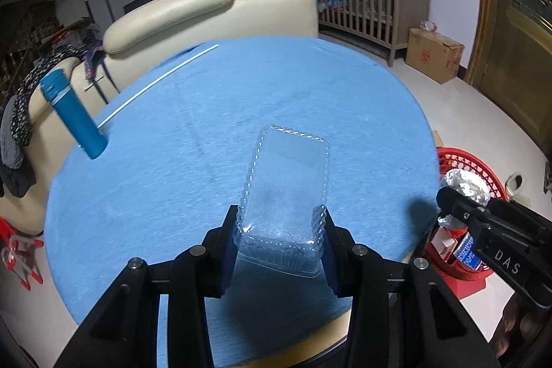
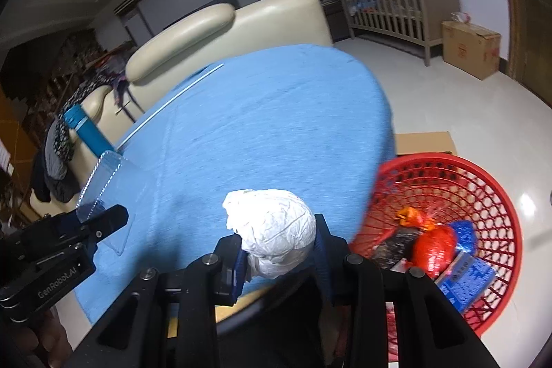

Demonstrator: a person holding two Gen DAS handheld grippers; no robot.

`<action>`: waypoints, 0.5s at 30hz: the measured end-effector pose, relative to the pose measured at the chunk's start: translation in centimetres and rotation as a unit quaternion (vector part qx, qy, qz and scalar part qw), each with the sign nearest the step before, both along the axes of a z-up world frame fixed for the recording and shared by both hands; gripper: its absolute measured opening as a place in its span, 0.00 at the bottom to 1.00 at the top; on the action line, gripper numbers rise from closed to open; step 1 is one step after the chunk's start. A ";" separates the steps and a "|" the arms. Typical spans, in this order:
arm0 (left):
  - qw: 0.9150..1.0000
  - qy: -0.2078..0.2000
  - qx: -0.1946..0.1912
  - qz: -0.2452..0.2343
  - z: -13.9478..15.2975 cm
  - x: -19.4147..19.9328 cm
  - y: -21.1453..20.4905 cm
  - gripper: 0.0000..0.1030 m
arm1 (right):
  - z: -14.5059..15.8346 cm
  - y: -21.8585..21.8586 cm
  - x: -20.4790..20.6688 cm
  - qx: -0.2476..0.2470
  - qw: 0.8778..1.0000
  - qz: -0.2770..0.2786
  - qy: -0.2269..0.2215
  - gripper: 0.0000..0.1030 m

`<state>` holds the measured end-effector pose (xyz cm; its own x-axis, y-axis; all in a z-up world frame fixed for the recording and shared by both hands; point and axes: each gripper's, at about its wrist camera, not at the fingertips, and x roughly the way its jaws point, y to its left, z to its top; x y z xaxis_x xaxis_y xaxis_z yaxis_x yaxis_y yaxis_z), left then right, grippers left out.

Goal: Collect trash
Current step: 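Carry the clear box and white tissue over the red wastebasket with both tools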

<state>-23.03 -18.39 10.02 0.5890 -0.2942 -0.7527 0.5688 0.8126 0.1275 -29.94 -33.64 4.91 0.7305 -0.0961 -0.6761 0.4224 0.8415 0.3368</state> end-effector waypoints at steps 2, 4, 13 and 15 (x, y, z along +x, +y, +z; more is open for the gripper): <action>1.000 0.005 0.002 -0.009 -0.1 -0.2 -0.9 0.43 | -0.2 -0.9 -0.6 0.003 1.000 -0.011 0.000 0.35; 1.000 0.006 0.004 -0.022 -0.1 -0.5 -2.0 0.43 | -0.4 -2.1 -1.5 0.005 1.000 -0.027 -0.001 0.35; 0.996 0.024 0.001 -0.080 -0.4 -2.5 -7.0 0.43 | -1.6 -8.0 -5.6 0.008 0.994 -0.104 0.013 0.35; 0.995 0.026 0.002 -0.093 -0.4 -3.0 -8.2 0.43 | -2.0 -9.1 -6.3 0.009 0.993 -0.119 0.020 0.35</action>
<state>-26.01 -26.57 9.62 0.4840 -0.3921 -0.7823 0.7158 0.6916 0.0962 -36.25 -42.78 2.87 0.6603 -0.2508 -0.7079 0.6224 0.7102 0.3289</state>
